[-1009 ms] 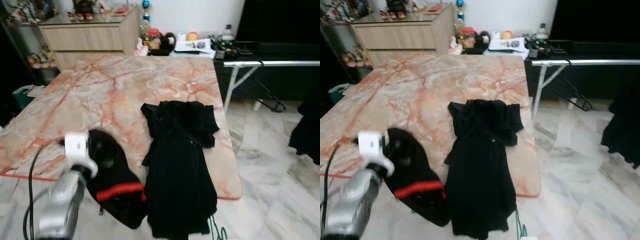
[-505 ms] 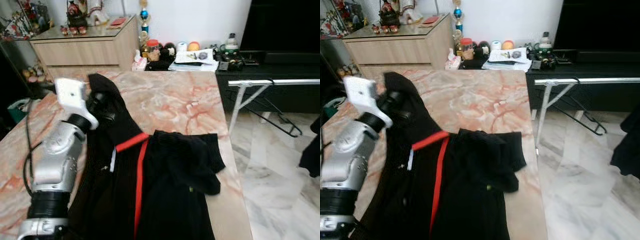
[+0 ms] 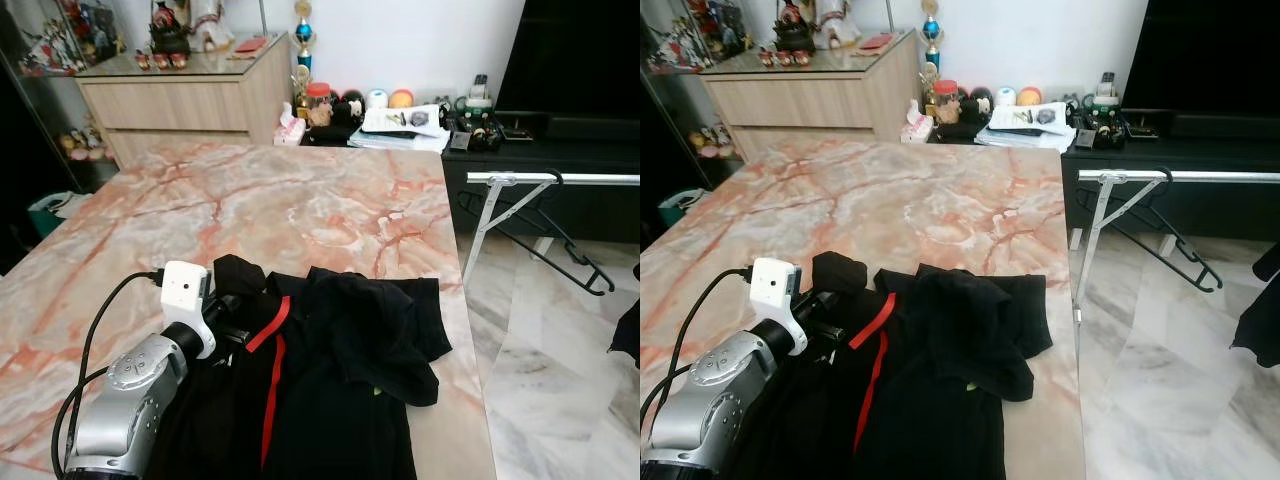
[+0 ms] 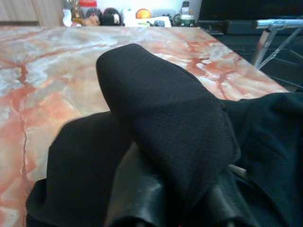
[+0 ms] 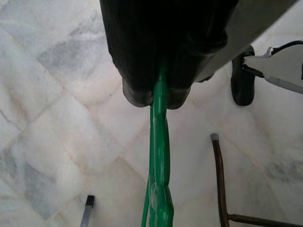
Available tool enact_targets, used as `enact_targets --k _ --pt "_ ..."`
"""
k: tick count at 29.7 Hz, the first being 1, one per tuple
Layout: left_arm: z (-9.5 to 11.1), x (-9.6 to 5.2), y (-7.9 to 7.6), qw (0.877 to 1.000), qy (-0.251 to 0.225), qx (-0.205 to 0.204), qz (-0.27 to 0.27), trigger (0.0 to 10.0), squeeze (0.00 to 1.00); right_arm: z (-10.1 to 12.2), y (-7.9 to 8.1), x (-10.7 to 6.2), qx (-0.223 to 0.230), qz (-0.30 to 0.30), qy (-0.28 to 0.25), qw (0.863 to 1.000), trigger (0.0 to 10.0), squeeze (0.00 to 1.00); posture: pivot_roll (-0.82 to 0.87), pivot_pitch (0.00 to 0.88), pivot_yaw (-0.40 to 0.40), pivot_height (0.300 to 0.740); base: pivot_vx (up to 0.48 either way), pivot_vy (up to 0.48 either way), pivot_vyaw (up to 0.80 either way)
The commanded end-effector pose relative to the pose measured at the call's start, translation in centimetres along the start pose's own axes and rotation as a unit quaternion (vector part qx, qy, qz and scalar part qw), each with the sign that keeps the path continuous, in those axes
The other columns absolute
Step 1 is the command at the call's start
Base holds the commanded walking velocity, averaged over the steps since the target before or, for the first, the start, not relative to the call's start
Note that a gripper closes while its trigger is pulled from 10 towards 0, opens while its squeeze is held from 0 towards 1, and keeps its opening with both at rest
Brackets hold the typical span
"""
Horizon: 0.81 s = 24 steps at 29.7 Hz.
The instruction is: Hang hanger
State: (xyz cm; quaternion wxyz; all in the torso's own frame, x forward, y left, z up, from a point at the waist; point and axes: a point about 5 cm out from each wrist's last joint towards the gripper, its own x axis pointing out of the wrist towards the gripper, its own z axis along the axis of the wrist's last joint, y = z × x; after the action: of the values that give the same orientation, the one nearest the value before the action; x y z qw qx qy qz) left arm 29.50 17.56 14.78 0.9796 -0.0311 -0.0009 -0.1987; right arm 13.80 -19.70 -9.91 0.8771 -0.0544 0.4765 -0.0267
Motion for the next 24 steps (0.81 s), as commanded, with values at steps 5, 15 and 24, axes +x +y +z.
enact_targets --k 5,15,24 --pt "-0.6 -1.1 -0.5 0.999 0.031 0.021 -0.027 10.0 1.00 -0.3 0.2 -0.1 -0.001 0.003 0.005 1.000 10.0 0.00 0.09 0.056 0.076 0.740 0.000 0.000 0.00" --pt "-3.6 -2.5 0.6 0.969 0.125 0.207 -0.039 10.0 1.00 -1.5 -1.7 -0.5 -0.001 -0.005 0.012 1.000 10.0 0.00 0.10 0.064 0.074 0.740 0.000 0.000 0.00" --pt "-1.7 -3.1 3.7 0.982 0.082 0.159 0.055 10.0 1.00 -1.7 -0.5 -0.5 -0.004 -0.001 0.013 1.000 10.0 0.00 0.10 0.065 0.073 0.740 0.000 0.000 0.00"
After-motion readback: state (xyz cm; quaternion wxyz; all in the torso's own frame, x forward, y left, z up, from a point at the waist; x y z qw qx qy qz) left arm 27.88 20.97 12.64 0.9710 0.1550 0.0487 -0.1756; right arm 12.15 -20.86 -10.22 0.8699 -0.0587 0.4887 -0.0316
